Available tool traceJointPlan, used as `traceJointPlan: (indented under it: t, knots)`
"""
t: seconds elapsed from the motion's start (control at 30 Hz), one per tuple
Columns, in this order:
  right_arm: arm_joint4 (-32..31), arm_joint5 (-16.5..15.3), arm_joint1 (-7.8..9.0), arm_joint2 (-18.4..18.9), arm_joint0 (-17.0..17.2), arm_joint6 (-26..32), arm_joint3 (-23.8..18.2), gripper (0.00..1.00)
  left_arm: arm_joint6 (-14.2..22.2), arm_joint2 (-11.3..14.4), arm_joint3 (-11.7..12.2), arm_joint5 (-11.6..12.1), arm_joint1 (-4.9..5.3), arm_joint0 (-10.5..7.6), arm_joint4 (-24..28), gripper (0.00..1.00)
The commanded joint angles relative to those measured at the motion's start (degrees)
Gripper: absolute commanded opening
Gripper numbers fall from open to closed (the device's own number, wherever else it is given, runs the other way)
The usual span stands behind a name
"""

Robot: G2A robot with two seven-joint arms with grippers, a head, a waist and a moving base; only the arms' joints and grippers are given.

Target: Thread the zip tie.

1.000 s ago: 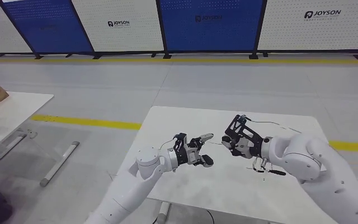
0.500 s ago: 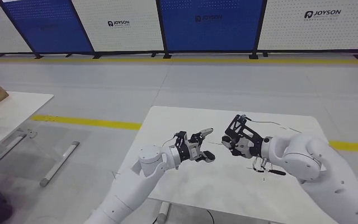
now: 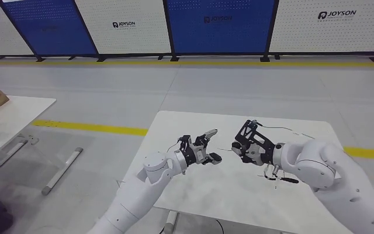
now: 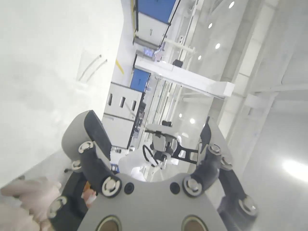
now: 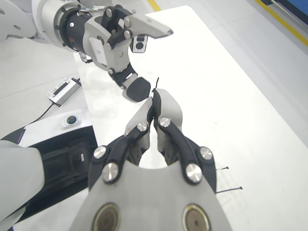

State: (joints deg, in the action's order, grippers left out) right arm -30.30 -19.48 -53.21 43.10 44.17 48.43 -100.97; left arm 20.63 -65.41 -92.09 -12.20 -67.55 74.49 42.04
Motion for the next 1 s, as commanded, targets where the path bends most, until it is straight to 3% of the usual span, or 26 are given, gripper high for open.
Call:
traceJointPlan:
  t: [0.0,0.07,0.1,0.37,0.47,0.83,0.97]
  knots:
    - [0.00,0.00,0.00,0.00,0.00,0.00,0.00,0.00,-7.56,1.09,-1.69,7.13,-0.21,2.21,-6.17,1.00]
    - [2.73,0.20,-0.14,0.32,1.14,-1.63,1.00,0.00,-10.25,1.90,-2.37,11.44,-0.42,3.45,-8.64,1.00]
    - [5.71,0.23,-0.27,0.74,1.45,-1.99,2.22,0.00,-10.43,2.17,-2.36,12.50,-0.49,3.75,-8.88,1.00]
    - [22.12,0.00,-1.17,3.12,1.88,-3.09,9.08,0.00,-10.43,2.17,-2.36,12.50,-0.49,3.75,-8.88,1.00]
    - [27.84,0.20,-1.37,3.76,2.07,-1.05,12.09,0.00,-10.43,2.17,-2.36,12.50,-0.49,3.75,-8.88,1.00]
    - [28.74,0.29,-1.50,3.60,1.82,0.52,13.17,0.00,-10.37,2.30,-2.37,12.57,-0.50,3.77,-9.21,1.00]
    - [38.15,1.68,-2.18,4.31,3.80,-2.14,15.82,0.00,-10.96,3.09,-2.21,15.81,-0.61,4.05,-13.07,1.00]
